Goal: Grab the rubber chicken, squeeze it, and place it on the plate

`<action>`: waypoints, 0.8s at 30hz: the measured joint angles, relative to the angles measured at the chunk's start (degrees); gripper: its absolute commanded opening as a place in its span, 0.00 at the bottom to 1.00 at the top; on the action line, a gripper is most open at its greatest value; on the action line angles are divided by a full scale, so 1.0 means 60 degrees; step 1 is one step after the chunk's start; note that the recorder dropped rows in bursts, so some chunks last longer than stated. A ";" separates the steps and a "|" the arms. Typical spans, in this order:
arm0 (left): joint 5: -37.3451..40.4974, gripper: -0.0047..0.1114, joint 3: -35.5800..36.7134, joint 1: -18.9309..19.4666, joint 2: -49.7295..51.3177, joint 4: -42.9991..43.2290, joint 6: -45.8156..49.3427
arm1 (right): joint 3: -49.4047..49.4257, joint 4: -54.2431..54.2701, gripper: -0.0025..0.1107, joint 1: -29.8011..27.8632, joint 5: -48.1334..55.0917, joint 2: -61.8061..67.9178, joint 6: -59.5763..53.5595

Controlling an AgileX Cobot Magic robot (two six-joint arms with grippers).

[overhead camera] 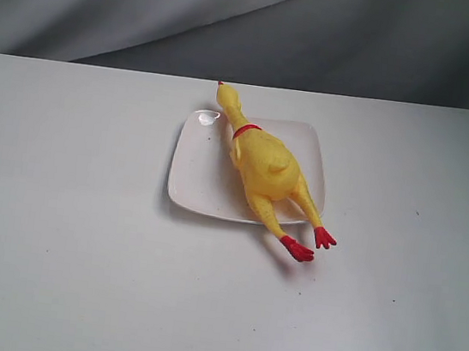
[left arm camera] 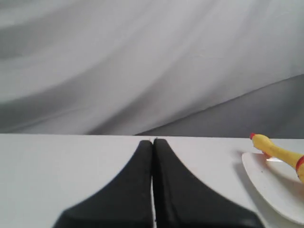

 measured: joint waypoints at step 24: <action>0.0530 0.05 0.1041 0.0062 0.0000 -0.0322 -0.0178 | 0.0000 0.0000 0.02 0.0000 0.0000 0.0000 0.0018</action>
